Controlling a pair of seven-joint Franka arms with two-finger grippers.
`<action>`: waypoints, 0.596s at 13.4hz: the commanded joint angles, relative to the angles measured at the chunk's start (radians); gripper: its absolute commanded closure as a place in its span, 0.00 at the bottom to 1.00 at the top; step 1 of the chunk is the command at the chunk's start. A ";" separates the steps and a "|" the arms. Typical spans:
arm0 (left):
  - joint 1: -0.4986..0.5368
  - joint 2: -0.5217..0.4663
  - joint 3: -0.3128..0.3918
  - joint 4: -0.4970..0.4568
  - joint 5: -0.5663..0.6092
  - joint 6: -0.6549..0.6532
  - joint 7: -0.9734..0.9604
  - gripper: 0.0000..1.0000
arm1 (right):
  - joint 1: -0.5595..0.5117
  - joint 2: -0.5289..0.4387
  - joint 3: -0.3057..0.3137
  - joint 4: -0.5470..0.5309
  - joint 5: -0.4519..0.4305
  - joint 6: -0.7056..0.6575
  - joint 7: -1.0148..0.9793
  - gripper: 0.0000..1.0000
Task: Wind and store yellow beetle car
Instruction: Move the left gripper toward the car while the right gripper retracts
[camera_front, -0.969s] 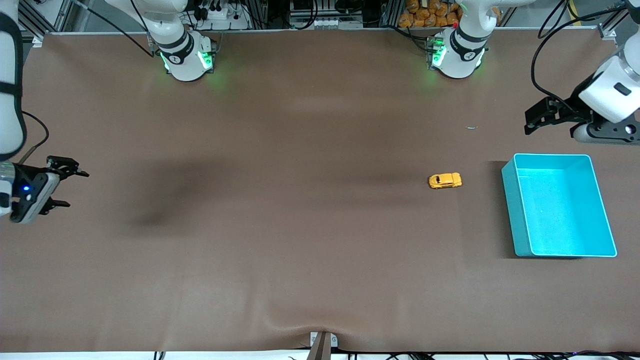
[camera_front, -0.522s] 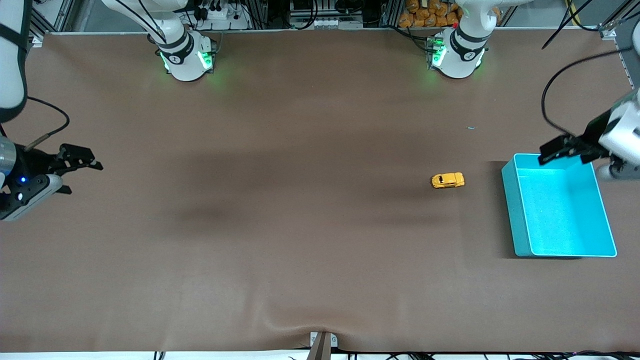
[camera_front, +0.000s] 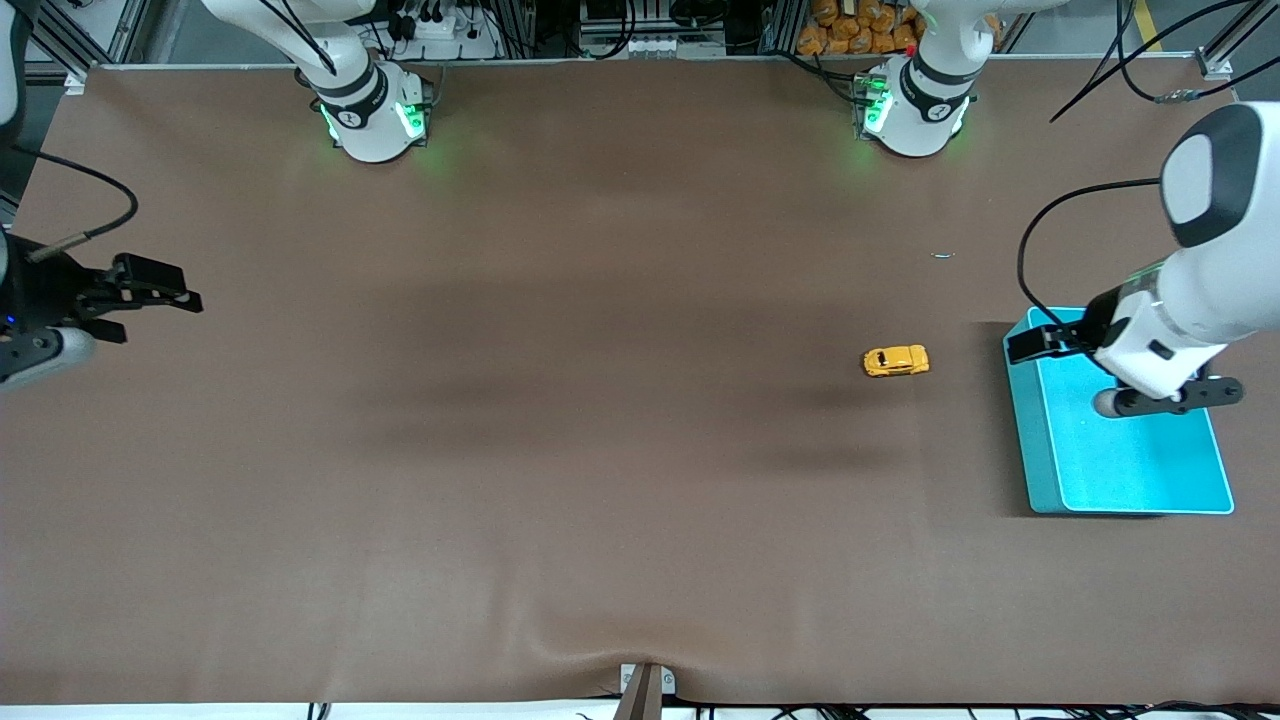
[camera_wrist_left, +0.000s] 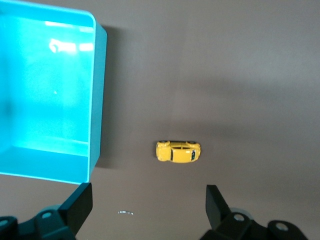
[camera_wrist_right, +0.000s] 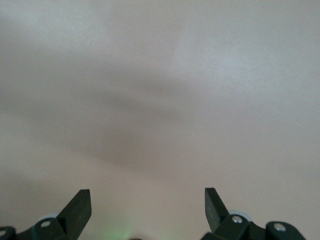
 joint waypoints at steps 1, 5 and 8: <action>-0.001 -0.035 -0.037 -0.087 -0.019 -0.001 -0.100 0.00 | 0.014 -0.039 -0.014 -0.001 -0.064 -0.002 0.117 0.00; 0.001 -0.038 -0.098 -0.244 -0.019 0.055 -0.230 0.00 | 0.017 -0.091 -0.009 -0.066 -0.073 0.010 0.197 0.00; 0.001 -0.039 -0.120 -0.332 -0.086 0.167 -0.494 0.00 | 0.018 -0.108 -0.009 -0.081 -0.073 0.053 0.221 0.00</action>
